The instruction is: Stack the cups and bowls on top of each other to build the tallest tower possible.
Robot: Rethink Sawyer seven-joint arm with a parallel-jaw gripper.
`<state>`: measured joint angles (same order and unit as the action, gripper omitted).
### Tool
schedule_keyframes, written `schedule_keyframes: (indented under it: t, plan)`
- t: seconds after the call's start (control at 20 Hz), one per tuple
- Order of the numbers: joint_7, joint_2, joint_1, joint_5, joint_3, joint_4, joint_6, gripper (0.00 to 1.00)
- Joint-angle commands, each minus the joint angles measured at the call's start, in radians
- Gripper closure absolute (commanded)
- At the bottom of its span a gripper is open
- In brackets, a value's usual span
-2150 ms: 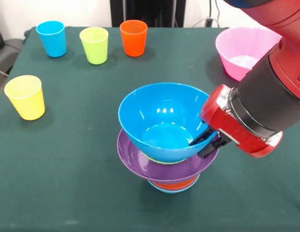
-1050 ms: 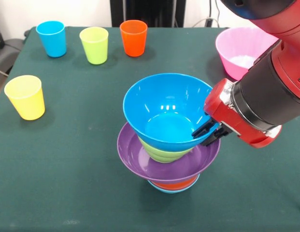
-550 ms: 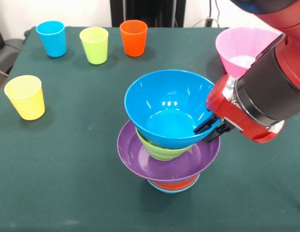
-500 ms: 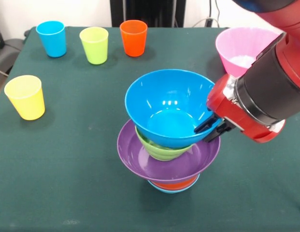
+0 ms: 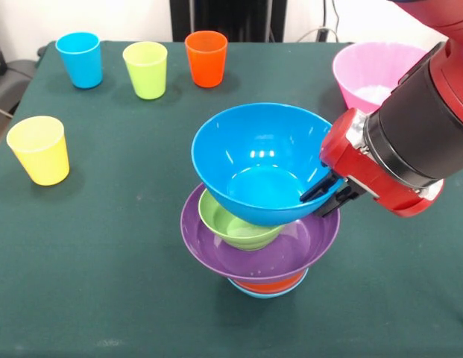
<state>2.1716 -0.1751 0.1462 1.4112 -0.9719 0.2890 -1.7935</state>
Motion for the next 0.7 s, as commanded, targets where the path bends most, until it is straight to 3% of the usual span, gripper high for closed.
schedule_keyframes:
  t: [0.05,0.7]
  plan:
    - [-0.186,-0.014,0.008,0.057,0.001,0.014,-0.057,1.0]
    - [-0.165,-0.015,0.012,0.033,0.017,0.031,-0.052,1.0]
